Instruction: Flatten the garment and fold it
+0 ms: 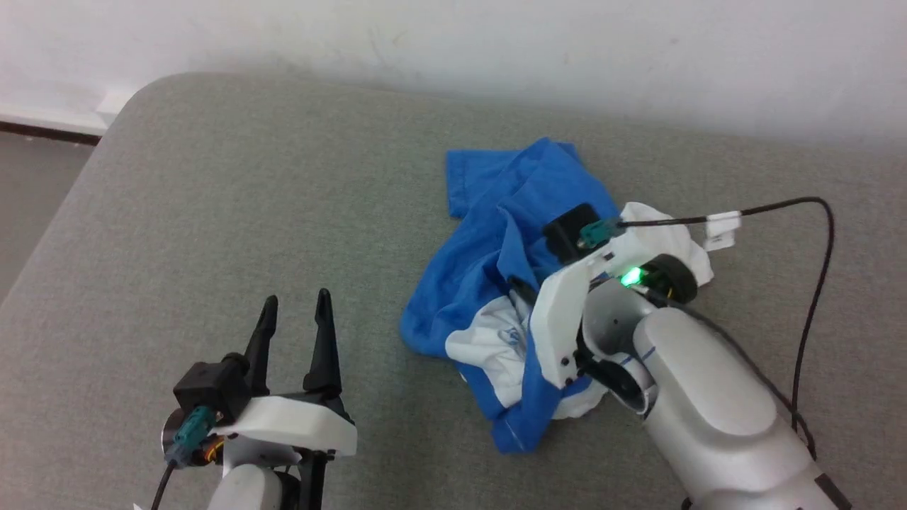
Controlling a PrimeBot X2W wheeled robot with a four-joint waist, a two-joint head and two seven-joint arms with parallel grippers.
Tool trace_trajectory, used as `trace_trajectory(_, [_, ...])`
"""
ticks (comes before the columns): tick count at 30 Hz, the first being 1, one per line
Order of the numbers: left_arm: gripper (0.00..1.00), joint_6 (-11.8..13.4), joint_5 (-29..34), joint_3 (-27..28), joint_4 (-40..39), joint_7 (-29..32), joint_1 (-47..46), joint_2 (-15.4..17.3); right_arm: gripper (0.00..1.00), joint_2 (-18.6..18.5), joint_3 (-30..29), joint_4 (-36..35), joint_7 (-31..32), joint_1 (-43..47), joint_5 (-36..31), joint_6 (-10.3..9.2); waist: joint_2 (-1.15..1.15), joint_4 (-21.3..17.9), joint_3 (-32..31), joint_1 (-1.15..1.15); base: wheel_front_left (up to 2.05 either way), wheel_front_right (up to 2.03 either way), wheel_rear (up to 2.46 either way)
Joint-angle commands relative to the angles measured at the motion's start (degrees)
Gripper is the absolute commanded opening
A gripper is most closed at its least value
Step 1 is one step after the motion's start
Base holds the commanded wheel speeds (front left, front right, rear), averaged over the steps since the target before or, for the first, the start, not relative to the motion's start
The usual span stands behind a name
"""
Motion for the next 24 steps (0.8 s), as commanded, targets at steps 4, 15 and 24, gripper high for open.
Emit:
trace_trajectory(4, [1.00, -0.8, 0.9, 0.5, -0.2, -0.3, -0.1, -0.4, 0.00, -0.1, -7.2, -4.3, -5.4, 1.0, 1.6, -0.05, 0.00, -2.7, -1.8, 0.00, 0.00, 0.00, 0.00])
trace_trajectory(15, [1.00, -1.8, 0.8, 0.3, 1.0, -0.3, 0.7, -0.5, 0.00, -0.1, -44.1, -24.7, -4.7, 24.2, -5.9, -0.05, 0.00, -5.4, -3.1, 0.00, 0.00, 0.00, 0.00])
trace_trajectory(24, [1.00, -2.2, 0.5, -0.2, 2.1, -0.3, 0.3, -0.5, 0.00, -0.1, -53.8, -17.9, -1.6, 36.1, -3.0, -0.05, 0.00, -6.9, -2.8, 0.00, 0.00, 0.00, 0.00])
